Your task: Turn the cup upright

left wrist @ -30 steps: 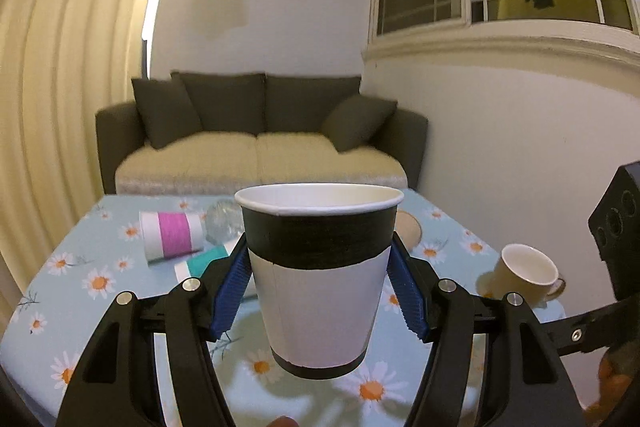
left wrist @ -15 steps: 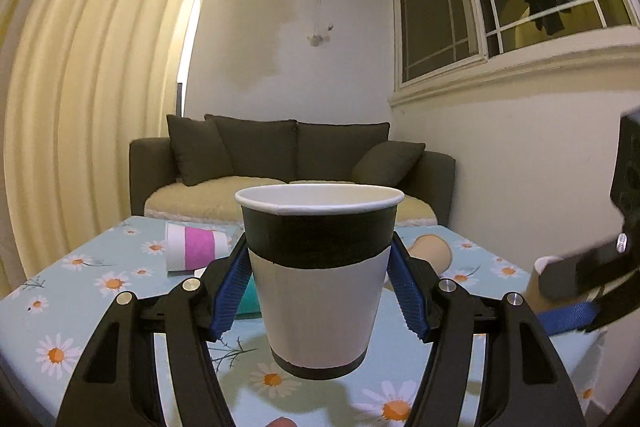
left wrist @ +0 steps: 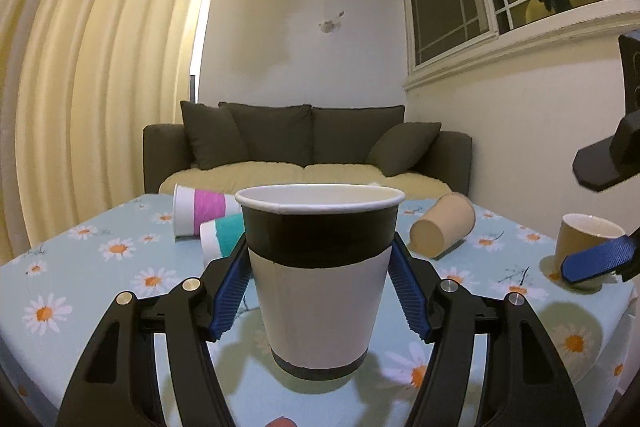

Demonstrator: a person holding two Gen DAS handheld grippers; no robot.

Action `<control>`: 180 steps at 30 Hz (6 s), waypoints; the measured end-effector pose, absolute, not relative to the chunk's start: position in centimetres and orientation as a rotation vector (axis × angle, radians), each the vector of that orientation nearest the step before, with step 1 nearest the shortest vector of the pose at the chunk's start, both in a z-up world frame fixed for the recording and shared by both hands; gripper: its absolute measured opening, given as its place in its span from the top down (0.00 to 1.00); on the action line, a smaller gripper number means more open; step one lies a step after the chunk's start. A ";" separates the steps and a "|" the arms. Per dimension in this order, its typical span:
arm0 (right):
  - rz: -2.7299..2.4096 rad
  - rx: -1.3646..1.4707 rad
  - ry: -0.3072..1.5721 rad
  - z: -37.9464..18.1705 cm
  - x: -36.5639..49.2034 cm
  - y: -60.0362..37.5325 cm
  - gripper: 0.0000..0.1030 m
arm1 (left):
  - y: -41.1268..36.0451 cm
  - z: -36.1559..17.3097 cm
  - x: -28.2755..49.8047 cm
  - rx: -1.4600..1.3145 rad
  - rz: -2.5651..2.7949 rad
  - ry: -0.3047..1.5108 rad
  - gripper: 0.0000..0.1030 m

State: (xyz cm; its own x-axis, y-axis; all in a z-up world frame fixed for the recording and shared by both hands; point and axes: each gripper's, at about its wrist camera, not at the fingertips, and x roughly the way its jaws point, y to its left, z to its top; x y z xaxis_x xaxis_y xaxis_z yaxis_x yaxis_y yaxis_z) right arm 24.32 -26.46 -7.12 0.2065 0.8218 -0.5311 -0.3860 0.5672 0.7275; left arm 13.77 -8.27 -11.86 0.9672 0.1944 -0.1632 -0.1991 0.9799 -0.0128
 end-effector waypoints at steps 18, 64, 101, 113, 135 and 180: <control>0.883 0.471 1.078 -7.6 24.4 -25.9 0.26 | -8.4 -13.6 13.7 -0.004 0.214 0.209 0.36; 1.066 0.347 0.751 -1.5 15.7 -26.2 0.17 | -6.4 3.1 3.7 -0.015 -0.037 0.414 0.11; 0.714 -0.068 0.507 -1.2 11.0 -24.2 0.17 | 0.0 -0.7 0.7 -0.089 -0.018 0.521 0.11; 0.618 -0.097 0.490 -1.6 11.2 -24.2 0.17 | -0.2 -0.8 0.8 -0.075 0.019 0.521 0.11; 0.624 -0.070 0.517 -1.8 11.5 -24.4 0.17 | -1.0 -0.9 0.7 -0.050 0.025 0.524 0.11; 0.616 -0.086 0.507 -1.9 11.1 -23.7 0.14 | -1.1 -0.7 0.6 -0.049 0.028 0.516 0.11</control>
State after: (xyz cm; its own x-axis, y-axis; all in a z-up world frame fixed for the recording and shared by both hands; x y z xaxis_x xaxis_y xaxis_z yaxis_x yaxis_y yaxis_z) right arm 11.07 -23.68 -1.85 0.6986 0.5312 -0.4794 -0.5724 0.8169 0.0710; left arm 0.63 -1.10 -0.71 0.8696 0.0140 -0.4936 -0.0387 0.9985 -0.0399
